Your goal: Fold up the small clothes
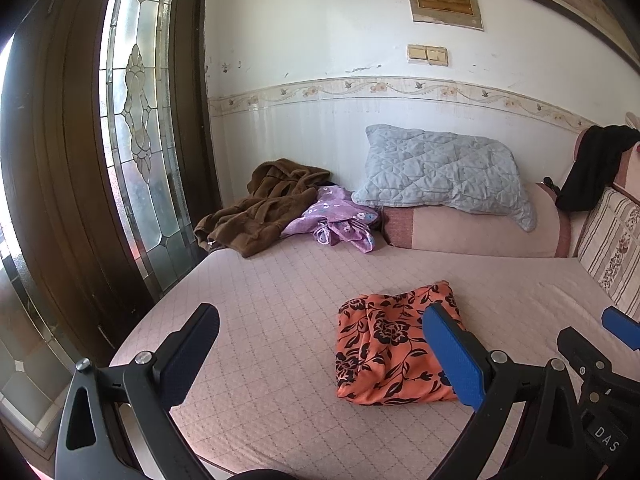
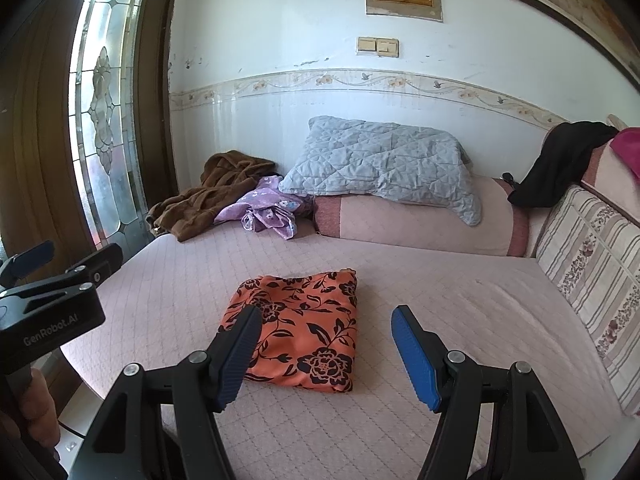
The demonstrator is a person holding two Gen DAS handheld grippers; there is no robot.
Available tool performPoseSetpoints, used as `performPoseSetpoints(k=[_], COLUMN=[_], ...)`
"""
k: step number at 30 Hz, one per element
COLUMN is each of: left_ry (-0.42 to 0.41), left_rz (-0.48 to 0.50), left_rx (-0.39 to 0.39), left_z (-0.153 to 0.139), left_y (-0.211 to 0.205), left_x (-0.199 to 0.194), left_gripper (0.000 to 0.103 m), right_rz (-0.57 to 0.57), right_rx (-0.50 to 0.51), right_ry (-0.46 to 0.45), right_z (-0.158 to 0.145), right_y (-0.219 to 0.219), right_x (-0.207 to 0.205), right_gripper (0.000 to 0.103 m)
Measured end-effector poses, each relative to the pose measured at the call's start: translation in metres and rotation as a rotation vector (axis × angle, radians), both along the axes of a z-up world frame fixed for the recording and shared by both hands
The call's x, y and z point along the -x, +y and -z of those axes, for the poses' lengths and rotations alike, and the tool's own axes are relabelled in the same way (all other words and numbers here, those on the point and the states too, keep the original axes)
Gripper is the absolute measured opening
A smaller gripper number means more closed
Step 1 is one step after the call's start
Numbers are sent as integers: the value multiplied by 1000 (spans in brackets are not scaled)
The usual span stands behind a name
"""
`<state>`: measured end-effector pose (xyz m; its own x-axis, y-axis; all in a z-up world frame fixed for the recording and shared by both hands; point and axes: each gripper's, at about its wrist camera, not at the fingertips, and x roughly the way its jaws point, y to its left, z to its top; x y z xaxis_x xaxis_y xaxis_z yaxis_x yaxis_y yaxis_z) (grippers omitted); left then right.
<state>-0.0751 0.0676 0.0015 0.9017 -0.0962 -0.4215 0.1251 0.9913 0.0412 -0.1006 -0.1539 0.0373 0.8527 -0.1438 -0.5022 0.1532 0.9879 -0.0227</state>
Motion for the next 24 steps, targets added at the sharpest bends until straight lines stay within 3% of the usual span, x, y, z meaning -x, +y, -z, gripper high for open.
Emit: performPoseSetpoints(k=[10,24], left_ry=[1,-19], left_rz=[55,47], left_rx=[-11,-25], left_z=[-3,-13], left_y=[-15,-14], left_x=[-10,0], left_gripper=[101,101], right_rz=[50,49], right_rx=[5,-5], right_ry=[3,-1], right_z=[-1,-3], right_y=[-11,-13], right_x=[0,9], right_gripper=[71,71])
